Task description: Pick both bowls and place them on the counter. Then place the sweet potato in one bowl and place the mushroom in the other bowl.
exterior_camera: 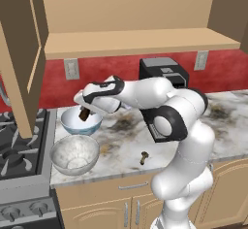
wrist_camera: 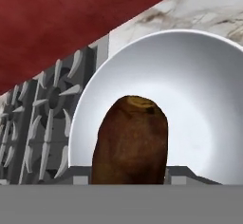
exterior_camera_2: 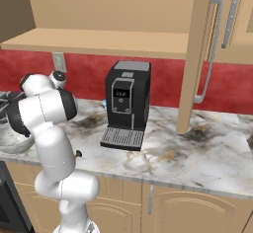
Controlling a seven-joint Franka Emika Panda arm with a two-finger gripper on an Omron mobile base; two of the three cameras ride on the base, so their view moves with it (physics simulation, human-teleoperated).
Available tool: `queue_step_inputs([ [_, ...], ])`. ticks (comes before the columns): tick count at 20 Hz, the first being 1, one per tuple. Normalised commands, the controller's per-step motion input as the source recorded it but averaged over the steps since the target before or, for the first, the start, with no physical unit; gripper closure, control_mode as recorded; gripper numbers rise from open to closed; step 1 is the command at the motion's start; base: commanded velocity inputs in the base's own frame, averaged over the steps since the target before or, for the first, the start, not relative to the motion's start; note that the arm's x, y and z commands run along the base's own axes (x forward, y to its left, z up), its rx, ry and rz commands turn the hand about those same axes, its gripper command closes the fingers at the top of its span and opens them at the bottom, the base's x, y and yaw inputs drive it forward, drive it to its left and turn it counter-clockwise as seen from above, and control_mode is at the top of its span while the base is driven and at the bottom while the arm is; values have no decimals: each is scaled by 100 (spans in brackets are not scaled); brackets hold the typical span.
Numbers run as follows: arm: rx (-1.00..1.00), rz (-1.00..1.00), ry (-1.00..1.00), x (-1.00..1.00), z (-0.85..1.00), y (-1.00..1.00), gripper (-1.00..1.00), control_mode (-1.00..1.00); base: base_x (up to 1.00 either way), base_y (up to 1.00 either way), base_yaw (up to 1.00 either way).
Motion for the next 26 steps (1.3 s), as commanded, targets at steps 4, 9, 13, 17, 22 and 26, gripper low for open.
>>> queue_step_inputs([
  [4,0,0,9,17,0,10,100,-100,0,0,0],
  [9,0,0,12,14,-4,10,100,-100,0,0,0],
  [13,0,0,11,0,-2,1,100,-100,0,0,0],
  [17,0,0,7,-3,-6,0,100,-100,0,0,0],
  [22,0,0,3,-5,-10,6,100,-100,0,0,0],
  [26,-1,0,0,0,-8,13,100,-100,0,0,0],
])
